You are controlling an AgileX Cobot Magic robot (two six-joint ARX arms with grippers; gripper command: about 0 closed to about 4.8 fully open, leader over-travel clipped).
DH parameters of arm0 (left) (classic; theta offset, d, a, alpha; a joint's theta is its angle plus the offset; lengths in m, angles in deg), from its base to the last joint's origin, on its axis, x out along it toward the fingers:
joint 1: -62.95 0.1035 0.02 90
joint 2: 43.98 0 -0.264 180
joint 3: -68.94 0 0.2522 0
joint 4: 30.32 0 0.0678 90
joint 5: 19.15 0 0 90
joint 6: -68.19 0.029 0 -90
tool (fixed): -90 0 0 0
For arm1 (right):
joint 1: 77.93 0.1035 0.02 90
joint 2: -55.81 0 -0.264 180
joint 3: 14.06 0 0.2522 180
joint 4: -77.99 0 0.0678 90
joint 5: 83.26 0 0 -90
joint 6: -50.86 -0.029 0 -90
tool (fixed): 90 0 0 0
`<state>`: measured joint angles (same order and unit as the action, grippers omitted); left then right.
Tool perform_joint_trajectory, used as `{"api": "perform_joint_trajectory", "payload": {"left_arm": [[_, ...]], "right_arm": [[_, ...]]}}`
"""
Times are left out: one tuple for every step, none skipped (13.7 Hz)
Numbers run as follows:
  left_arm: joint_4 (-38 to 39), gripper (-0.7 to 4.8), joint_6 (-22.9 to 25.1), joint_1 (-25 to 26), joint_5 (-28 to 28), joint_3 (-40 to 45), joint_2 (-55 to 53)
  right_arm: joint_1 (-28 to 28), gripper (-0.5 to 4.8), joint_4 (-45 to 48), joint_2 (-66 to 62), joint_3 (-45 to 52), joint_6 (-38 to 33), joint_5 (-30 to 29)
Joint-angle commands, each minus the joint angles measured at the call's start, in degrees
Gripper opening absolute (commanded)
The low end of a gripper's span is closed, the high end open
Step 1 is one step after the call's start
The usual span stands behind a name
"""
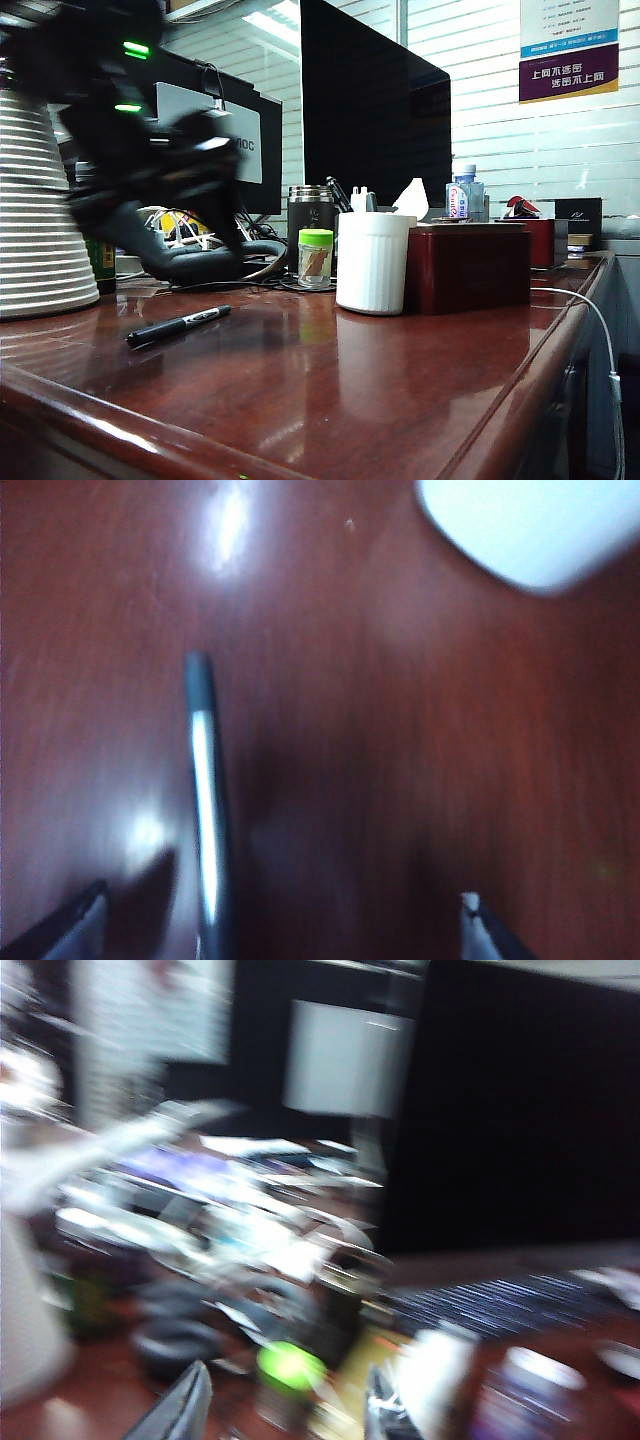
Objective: Pick up all the pens on the desk and put them into the pen holder one by one.
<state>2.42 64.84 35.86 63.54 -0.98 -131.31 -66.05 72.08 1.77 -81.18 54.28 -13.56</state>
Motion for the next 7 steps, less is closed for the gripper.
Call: {"api": "perform_joint_trajectory", "payload": {"left_arm": [[11.1, 4.79, -0.4, -0.1, 1.1, -8.8, -5.8], [13.7, 4.79, -1.6, 0.0, 1.1, -10.6, -7.1], [15.6, 4.79, -2.8, 0.1, 1.1, -11.3, -8.0], [16.5, 4.79, -2.9, 0.2, 1.1, -11.3, -8.5], [17.4, 4.79, -2.9, 0.3, 1.1, -11.3, -9.0], [17.6, 4.79, -2.9, 0.3, 1.1, -11.3, -9.4], [17.4, 4.79, -2.9, 0.3, 1.1, -11.3, -10.1]], "right_arm": [[-5.6, 2.03, -5.5, 4.4, -0.1, 1.2, -0.5], [-6.6, 2.03, -6.0, 5.0, -0.1, 1.2, -0.5], [-7.1, 2.03, -6.1, 5.2, -0.1, 1.1, -0.4], [-7.1, 2.03, -6.1, 5.2, -0.1, 1.2, -0.5], [-7.1, 2.03, -6.2, 5.0, -0.1, 1.2, -0.5], [-7.0, 2.03, -6.4, 5.0, -0.1, 1.2, -0.5], [-7.0, 2.03, -6.5, 5.0, -0.1, 1.2, -0.5]]}}
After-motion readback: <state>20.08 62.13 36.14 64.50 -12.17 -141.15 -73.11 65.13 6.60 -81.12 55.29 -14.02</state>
